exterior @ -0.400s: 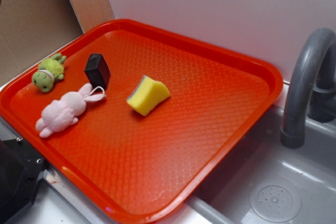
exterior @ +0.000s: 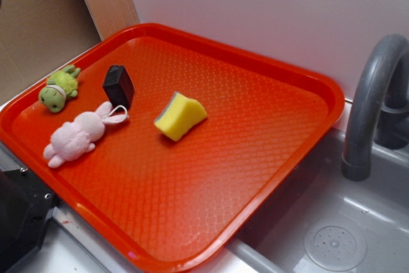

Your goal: Grab the black box.

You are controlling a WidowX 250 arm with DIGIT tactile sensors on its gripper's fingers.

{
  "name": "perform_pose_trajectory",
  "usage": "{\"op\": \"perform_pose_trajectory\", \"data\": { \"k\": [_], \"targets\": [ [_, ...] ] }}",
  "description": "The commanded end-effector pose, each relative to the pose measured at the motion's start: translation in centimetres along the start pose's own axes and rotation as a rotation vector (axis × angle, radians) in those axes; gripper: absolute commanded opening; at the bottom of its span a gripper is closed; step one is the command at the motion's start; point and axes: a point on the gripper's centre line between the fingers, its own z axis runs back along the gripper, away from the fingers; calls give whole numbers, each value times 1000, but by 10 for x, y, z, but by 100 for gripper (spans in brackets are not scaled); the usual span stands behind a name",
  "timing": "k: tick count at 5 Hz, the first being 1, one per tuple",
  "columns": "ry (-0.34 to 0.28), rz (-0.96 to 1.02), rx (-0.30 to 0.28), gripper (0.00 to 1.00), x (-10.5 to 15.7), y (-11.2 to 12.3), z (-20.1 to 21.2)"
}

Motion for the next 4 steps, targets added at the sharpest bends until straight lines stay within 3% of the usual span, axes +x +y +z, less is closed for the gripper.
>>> {"op": "perform_pose_trajectory", "data": {
  "k": [1,2,3,4],
  "targets": [
    [-56,478,172,100,42,73,-64],
    [27,704,152,100,50,95,-102],
    [13,776,-29,100,72,93,-140],
    [-4,767,-153,100,84,79,-157]
  ]
}}
